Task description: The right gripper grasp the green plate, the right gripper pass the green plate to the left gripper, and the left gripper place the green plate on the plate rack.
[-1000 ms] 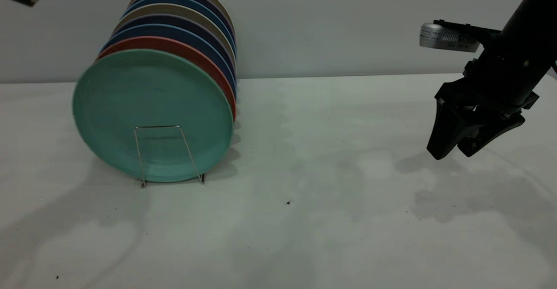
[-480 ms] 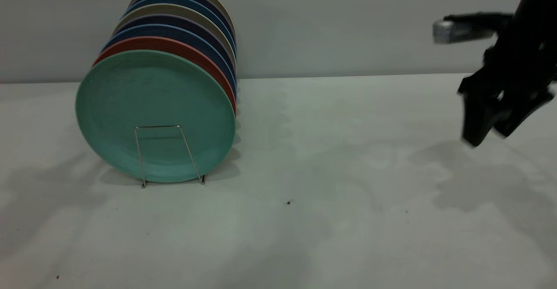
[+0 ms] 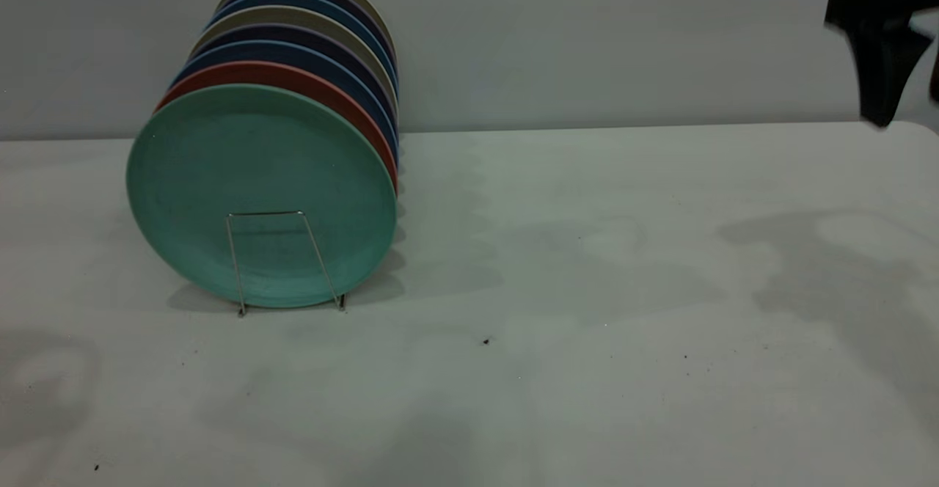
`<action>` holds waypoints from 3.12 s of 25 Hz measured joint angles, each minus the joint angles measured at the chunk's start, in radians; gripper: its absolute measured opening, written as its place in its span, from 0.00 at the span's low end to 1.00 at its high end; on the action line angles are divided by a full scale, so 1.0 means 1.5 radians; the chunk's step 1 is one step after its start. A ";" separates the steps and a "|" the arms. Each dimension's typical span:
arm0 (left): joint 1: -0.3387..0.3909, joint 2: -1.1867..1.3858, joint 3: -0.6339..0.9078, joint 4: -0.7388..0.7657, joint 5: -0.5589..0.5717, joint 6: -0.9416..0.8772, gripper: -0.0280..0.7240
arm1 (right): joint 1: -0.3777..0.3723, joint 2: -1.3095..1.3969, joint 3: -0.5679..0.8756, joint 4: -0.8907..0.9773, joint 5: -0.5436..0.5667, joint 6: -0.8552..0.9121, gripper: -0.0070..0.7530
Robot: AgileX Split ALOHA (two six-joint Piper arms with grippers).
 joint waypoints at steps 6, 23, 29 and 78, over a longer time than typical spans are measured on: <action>0.000 -0.003 0.000 0.032 0.117 -0.017 0.53 | 0.000 -0.157 0.071 0.039 0.005 0.011 0.74; 0.000 -0.343 0.165 0.021 0.163 -0.017 0.54 | 0.000 -0.700 0.538 0.098 0.018 -0.037 0.74; 0.000 -0.556 0.257 0.020 0.179 -0.017 0.54 | 0.000 -0.854 0.626 0.105 0.022 -0.047 0.74; -0.113 -0.921 0.384 0.053 0.184 -0.034 0.54 | -0.045 -1.362 0.810 0.086 -0.043 -0.089 0.74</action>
